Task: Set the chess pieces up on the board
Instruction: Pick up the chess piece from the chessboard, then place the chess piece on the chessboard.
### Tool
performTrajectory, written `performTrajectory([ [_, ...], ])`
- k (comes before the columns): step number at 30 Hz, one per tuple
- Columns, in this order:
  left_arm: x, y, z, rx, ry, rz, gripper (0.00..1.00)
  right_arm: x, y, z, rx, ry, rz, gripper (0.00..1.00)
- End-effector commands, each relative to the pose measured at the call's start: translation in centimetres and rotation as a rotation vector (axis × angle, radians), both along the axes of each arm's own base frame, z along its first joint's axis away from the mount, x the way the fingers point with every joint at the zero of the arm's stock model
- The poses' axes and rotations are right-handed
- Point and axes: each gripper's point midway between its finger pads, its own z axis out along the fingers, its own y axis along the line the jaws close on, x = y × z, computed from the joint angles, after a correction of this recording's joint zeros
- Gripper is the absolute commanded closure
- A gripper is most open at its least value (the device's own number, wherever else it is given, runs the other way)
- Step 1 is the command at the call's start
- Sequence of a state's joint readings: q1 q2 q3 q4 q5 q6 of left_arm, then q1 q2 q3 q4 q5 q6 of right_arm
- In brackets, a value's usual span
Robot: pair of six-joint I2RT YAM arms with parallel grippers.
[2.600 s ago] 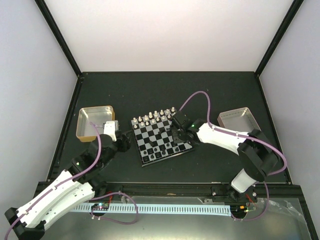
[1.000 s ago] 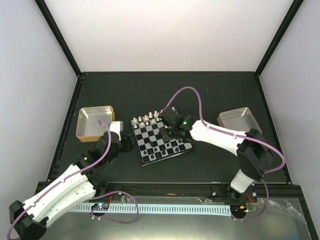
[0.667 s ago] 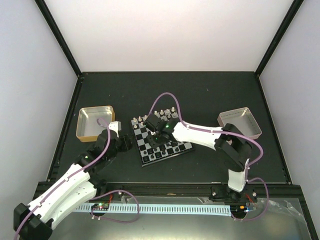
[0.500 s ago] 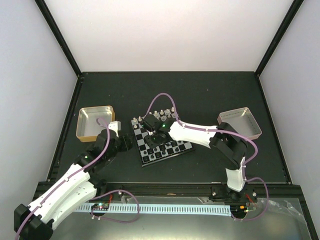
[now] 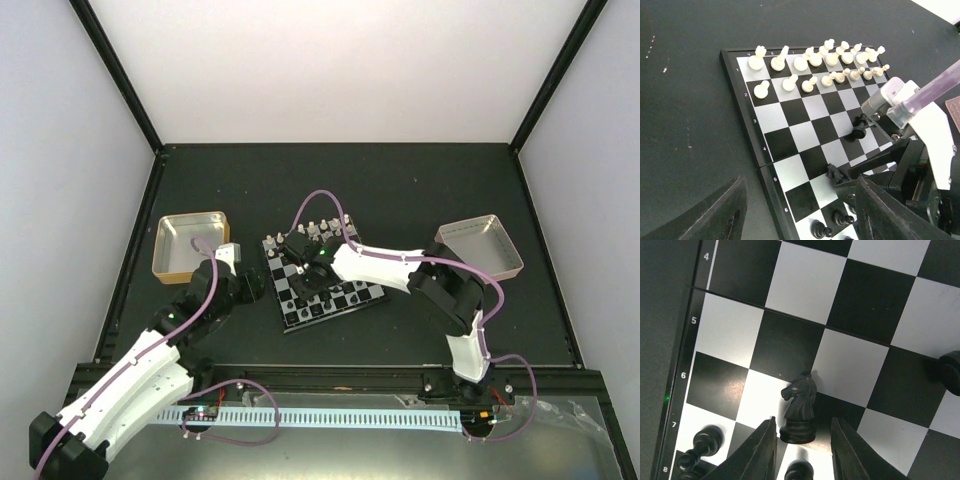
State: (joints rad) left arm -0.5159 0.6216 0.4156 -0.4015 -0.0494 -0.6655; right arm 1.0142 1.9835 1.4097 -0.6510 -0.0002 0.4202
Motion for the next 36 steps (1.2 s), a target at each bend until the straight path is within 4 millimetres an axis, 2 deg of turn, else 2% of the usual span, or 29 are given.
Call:
performTrajectory([
  [1, 0.3, -0.1, 0.6, -0.026, -0.018, 0.0, 0.4, 0.1, 0.4, -0.2, -0.011, -0.004, 0.016, 0.7],
  [4, 0.3, -0.2, 0.8, -0.027, -0.021, -0.003, 0.4, 0.2, 0.4, -0.5, -0.021, -0.003, 0.013, 0.72],
  [9, 0.3, -0.2, 0.8, -0.031, -0.02, -0.005, 0.4, 0.2, 0.3, -0.8, -0.024, -0.006, 0.003, 0.82],
  [14, 0.3, -0.2, 1.3, -0.043, -0.035, -0.005, 0.4, 0.8, 0.6, 0.2, 0.019, -0.046, -0.012, 0.87],
  [19, 0.3, -0.3, 2.5, -0.075, -0.073, -0.004, 0.39, 1.8, 1.3, 3.5, 0.136, -0.156, 0.0, 0.87],
  [22, 0.1, -1.1, 3.8, -0.134, -0.104, -0.038, 0.36, 2.5, 1.8, 7.0, 0.272, -0.296, 0.033, 0.88],
  [26, -0.5, -3.3, 6.4, -0.261, -0.144, -0.144, 0.32, 2.0, 1.6, 11.4, 0.412, -0.437, 0.109, 0.88],
  [32, -1.9, -6.3, 10.7, -0.427, -0.215, -0.323, 0.26, 0.4, 0.8, 15.1, 0.579, -0.564, 0.189, 0.87],
  [36, -2.4, -7.2, 12.0, -0.464, -0.247, -0.391, 0.25, -0.7, 0.1, 17.1, 0.66, -0.61, 0.216, 0.87],
])
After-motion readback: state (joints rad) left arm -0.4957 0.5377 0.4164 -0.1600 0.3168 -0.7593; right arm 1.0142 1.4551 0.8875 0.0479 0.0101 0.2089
